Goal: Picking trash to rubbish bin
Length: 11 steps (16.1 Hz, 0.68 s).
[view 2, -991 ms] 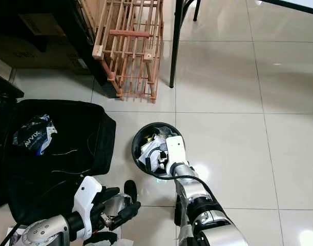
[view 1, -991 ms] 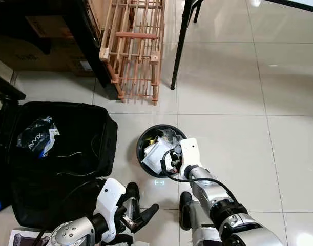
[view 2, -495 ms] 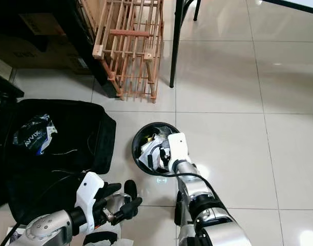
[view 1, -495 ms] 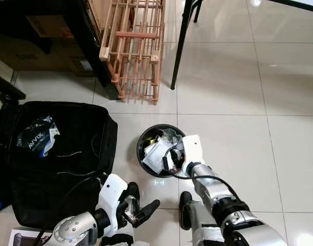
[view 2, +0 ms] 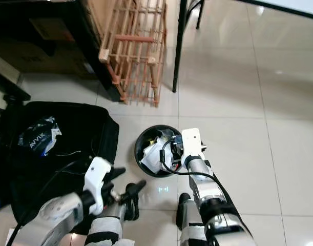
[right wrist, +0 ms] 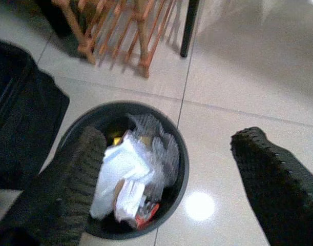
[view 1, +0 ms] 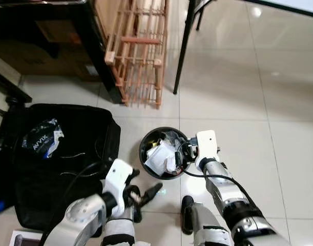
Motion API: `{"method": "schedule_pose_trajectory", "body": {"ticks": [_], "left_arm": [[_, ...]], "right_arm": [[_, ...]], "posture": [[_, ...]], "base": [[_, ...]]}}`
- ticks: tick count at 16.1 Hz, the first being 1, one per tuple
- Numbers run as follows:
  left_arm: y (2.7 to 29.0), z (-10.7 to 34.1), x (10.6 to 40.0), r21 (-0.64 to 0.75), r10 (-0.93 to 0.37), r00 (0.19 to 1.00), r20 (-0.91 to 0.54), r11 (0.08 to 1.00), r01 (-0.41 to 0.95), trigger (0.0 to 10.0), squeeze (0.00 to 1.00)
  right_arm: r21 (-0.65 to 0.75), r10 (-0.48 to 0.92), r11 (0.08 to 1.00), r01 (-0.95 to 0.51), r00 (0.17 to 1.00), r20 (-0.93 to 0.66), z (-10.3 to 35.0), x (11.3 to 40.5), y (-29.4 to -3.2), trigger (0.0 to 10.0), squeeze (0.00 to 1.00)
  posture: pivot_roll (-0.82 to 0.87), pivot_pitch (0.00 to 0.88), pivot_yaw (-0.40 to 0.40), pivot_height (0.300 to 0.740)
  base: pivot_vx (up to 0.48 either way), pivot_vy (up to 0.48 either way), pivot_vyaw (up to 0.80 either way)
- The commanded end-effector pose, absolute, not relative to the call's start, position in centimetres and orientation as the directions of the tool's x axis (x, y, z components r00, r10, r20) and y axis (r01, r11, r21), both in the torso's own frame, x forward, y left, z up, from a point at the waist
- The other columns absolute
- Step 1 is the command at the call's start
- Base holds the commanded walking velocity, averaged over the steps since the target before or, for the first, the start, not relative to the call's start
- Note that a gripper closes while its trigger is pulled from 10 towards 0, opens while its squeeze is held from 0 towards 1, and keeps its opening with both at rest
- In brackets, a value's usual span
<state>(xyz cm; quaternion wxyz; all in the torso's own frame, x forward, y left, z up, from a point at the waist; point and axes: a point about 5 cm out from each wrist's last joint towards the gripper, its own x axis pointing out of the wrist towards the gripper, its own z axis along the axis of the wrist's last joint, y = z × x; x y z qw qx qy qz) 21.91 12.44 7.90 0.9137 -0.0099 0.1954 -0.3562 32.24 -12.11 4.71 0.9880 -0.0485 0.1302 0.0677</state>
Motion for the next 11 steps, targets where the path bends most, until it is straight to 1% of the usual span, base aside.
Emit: {"method": "schedule_pose_trajectory", "body": {"ticks": [1, 5, 6, 9, 11], "left_arm": [[12.8, 7.2, 22.0, -0.141, -0.627, 0.685, -0.371, 0.767, 0.625, 10.0, 0.00], [13.3, 7.9, 24.7, -0.054, -0.539, 0.783, -0.311, 0.832, 0.551, 10.0, 0.00], [13.5, 8.4, 25.8, -0.024, -0.488, 0.829, -0.274, 0.865, 0.501, 10.0, 0.00], [13.9, 8.6, 26.8, 0.013, -0.419, 0.875, -0.243, 0.900, 0.435, 10.0, 0.00], [14.3, 8.6, 27.1, 0.022, -0.362, 0.904, -0.228, 0.926, 0.376, 10.0, 0.00]], "right_arm": [[-0.072, 0.094, 0.991, -0.116, 0.961, -0.260, 4.5, 31.7, -12.5, 10.0, 1.00], [-0.104, 0.028, 0.994, -0.042, 0.991, -0.134, 7.2, 31.5, -14.3, 10.0, 1.00], [-0.114, -0.002, 0.993, -0.008, 0.996, -0.089, 8.6, 31.4, -15.4, 10.0, 1.00], [-0.126, -0.024, 0.992, 0.018, 0.999, -0.045, 10.3, 30.7, -16.8, 10.0, 1.00], [-0.129, -0.045, 0.991, 0.043, 0.999, -0.018, 11.3, 29.3, -17.6, 10.0, 1.00]], "posture": [[0.12, 0.241, 0.039, 0.740], [0.10, 0.172, 0.031, 0.740], [0.09, 0.147, 0.022, 0.740], [0.07, 0.122, 0.013, 0.740], [0.05, 0.107, 0.015, 0.740]], "base": [[0.000, 0.000, 0.00], [0.000, 0.000, 0.00], [0.000, 0.000, 0.00], [0.000, 0.000, 0.00], [0.000, 0.000, 0.00]]}}
